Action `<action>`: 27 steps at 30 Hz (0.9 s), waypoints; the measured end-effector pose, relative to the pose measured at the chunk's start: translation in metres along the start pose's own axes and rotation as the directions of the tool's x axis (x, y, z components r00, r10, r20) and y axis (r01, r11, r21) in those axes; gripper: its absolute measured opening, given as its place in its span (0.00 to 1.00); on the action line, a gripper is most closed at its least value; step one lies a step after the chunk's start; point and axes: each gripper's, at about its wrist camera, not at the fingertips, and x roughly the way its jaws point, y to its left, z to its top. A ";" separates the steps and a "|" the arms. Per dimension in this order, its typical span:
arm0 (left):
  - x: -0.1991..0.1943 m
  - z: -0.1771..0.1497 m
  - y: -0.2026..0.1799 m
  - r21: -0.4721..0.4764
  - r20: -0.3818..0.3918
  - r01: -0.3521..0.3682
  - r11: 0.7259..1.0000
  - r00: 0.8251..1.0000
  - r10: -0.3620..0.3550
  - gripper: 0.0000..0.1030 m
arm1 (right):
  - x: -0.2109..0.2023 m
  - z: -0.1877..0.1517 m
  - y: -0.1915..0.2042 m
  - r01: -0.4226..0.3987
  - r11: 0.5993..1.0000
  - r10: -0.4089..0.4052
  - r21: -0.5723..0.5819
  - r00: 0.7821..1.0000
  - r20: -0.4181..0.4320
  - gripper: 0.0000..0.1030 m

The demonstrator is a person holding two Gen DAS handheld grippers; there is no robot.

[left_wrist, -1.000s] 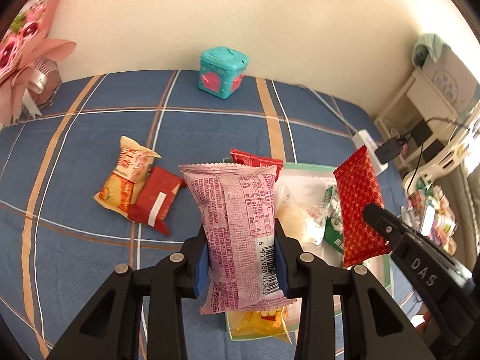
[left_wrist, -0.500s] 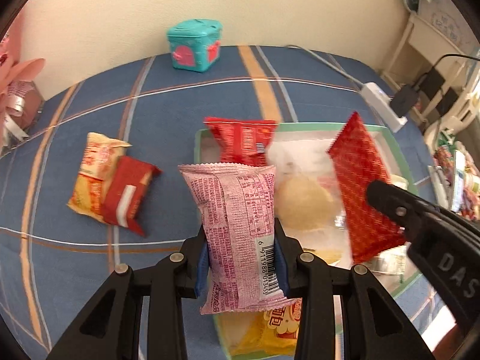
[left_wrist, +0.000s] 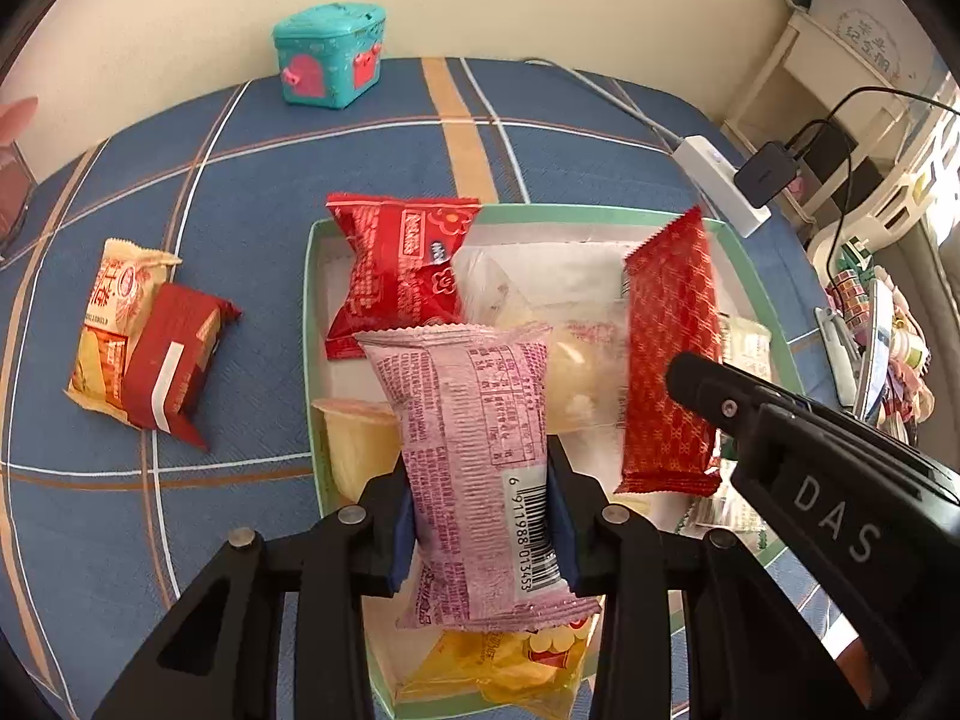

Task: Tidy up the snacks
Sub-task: 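Carry the pink pouch and long red pack over the tray, then lower both held snacks into the tray and open both tools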

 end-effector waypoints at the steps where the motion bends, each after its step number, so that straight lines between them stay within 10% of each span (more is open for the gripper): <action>1: 0.002 0.000 0.001 -0.003 -0.005 0.004 1.000 1.000 -0.004 0.38 | 0.002 0.000 0.000 0.006 1.000 -0.006 0.000 1.000 -0.004 0.11; 27: 0.010 -0.002 -0.010 0.023 -0.032 0.023 0.999 0.999 -0.022 0.39 | 0.003 0.002 -0.003 0.024 0.999 -0.023 0.024 0.999 -0.027 0.11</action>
